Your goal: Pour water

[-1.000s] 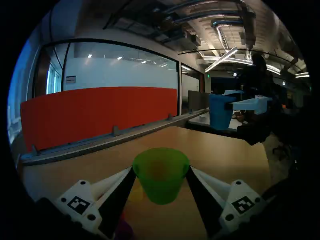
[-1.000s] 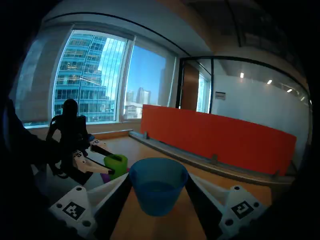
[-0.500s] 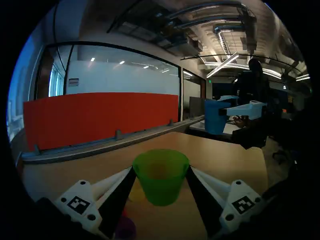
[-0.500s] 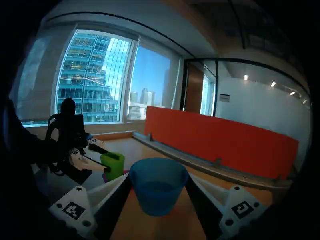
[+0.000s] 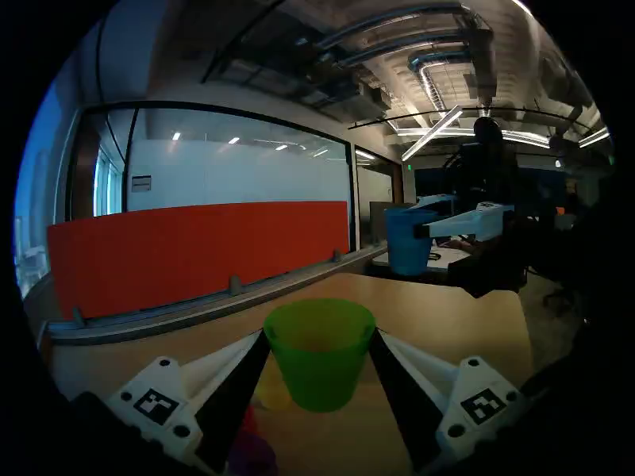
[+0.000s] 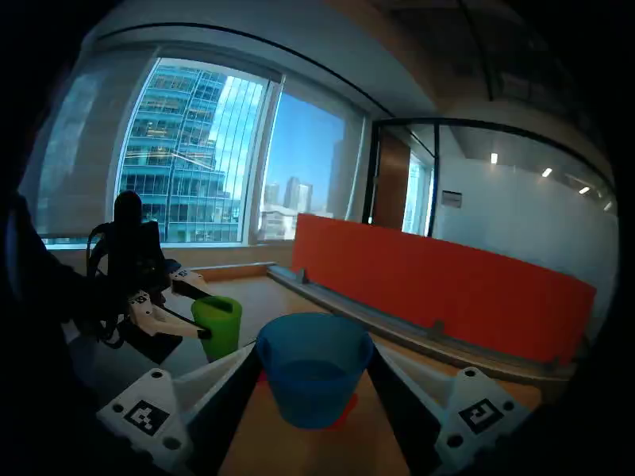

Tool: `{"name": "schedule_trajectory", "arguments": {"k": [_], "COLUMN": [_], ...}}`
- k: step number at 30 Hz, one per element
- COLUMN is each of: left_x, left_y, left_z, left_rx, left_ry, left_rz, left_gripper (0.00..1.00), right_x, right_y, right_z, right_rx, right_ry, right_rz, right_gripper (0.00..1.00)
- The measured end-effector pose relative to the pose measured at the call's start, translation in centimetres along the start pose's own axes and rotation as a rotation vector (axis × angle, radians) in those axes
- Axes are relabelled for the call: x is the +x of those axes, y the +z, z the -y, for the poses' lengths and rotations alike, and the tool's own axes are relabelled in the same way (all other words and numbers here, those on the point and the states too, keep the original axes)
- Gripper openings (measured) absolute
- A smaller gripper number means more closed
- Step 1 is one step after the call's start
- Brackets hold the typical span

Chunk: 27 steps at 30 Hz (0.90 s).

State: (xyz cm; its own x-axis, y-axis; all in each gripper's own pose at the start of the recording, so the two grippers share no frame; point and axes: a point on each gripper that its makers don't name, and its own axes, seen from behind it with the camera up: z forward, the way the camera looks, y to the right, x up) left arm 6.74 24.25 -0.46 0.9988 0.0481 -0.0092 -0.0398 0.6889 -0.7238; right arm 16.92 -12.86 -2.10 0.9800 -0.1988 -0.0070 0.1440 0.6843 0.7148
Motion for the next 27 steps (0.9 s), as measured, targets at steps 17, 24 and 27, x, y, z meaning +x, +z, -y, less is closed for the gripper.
{"name": "schedule_trajectory", "arguments": {"k": [17, 24, 27], "left_x": [-0.1, -0.3, -0.5], "left_y": [-0.9, -1.0, -1.0], "left_z": [-0.4, -0.8, -0.9], "left_rx": [-0.015, -0.027, -0.03], "left_ry": [-0.001, -0.003, -0.003], "left_rz": [-0.01, -0.011, -0.008], "left_gripper": [0.88, 0.88, 0.88], "right_x": [1.2, 1.6, 1.8], "right_y": [1.4, 2.3, 2.6], "right_z": [0.7, 1.0, 1.1], "right_rx": [0.033, 0.049, 0.057], "right_ry": [-0.041, -0.067, -0.074], "right_rz": [-0.013, -0.013, -0.016], "right_gripper": [0.91, 0.91, 0.91]}}
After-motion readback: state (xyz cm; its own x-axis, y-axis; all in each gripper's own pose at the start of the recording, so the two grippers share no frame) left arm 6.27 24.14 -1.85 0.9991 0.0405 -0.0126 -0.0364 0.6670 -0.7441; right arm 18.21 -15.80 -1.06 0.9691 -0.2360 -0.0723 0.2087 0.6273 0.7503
